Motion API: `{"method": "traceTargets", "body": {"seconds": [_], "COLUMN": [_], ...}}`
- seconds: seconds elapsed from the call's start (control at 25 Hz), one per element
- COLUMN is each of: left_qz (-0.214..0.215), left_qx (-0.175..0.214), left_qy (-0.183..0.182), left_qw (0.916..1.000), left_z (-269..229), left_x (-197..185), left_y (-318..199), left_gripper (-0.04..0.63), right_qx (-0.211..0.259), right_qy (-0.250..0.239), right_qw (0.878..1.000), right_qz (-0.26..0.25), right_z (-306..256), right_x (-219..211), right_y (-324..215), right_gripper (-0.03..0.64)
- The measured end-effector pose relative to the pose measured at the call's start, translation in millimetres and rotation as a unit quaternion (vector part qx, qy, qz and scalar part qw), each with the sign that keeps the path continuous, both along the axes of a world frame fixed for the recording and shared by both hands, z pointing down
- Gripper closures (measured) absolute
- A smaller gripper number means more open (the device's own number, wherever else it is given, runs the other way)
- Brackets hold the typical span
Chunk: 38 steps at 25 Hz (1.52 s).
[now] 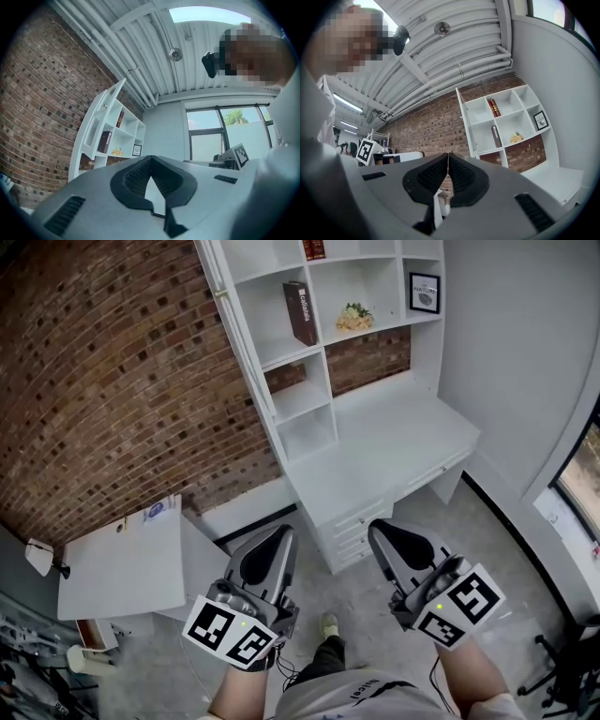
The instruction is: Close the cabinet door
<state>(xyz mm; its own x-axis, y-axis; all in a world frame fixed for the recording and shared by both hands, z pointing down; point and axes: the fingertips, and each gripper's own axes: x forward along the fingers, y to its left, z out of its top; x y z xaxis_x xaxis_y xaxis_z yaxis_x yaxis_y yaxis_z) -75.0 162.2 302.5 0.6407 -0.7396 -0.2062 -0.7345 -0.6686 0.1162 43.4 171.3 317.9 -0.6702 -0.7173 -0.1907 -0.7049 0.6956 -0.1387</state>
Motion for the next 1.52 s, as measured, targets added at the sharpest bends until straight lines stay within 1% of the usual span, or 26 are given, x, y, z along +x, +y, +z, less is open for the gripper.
{"method": "traceTargets", "body": {"seconds": [0.2,0.36,0.48,0.56,0.72,0.84,1.04,1.2,1.32,1.52], "left_qz": [0.005,0.015,0.027,0.027,0.025,0.028,0.023,0.017,0.012,-0.001], "left_qx": [0.017,0.037,0.051,0.063,0.093,0.12,0.165,0.2,0.231,0.281], "left_qy": [0.011,0.004,0.0,-0.005,-0.012,-0.017,-0.022,-0.038,-0.055,-0.102], "left_qw": [0.9998,0.9992,0.9984,0.9976,0.9952,0.9923,0.9858,0.979,0.9713,0.9543], "left_z": [-10.2,-23.2,-35.1,-44.4,-68.7,-87.0,-120.8,-145.8,-168.2,-201.9], "left_x": [-18.2,-26.9,-36.6,-47.4,-69.4,-81.1,-94.9,-98.7,-100.0,-100.7], "left_y": [-52.2,-100.6,-136.3,-159.9,-207.7,-232.3,-259.9,-278.8,-287.2,-299.2], "left_gripper": [0.583,0.583,0.583,0.583,0.583,0.583,0.583,0.583,0.581,0.58], "right_qx": [0.011,0.025,0.03,0.033,0.04,0.044,0.047,0.054,0.055,0.063], "right_qy": [0.023,0.041,0.043,0.041,0.033,0.03,0.026,0.028,0.023,0.016], "right_qw": [1.0,0.999,0.999,0.998,0.998,0.998,0.998,0.997,0.997,0.997], "right_qz": [0.012,0.018,0.017,0.016,0.02,0.027,0.034,0.043,0.042,0.033], "right_z": [-4.4,-13.1,-20.9,-26.1,-36.1,-40.0,-45.7,-47.6,-51.7,-63.8], "right_x": [-18.7,-43.9,-63.8,-75.6,-92.7,-105.0,-118.6,-121.9,-122.5,-125.7], "right_y": [-46.9,-91.9,-127.7,-150.8,-196.9,-223.8,-250.6,-266.9,-277.6,-294.2], "right_gripper": [0.598,0.598,0.598,0.598,0.598,0.598,0.598,0.597,0.597,0.597]}}
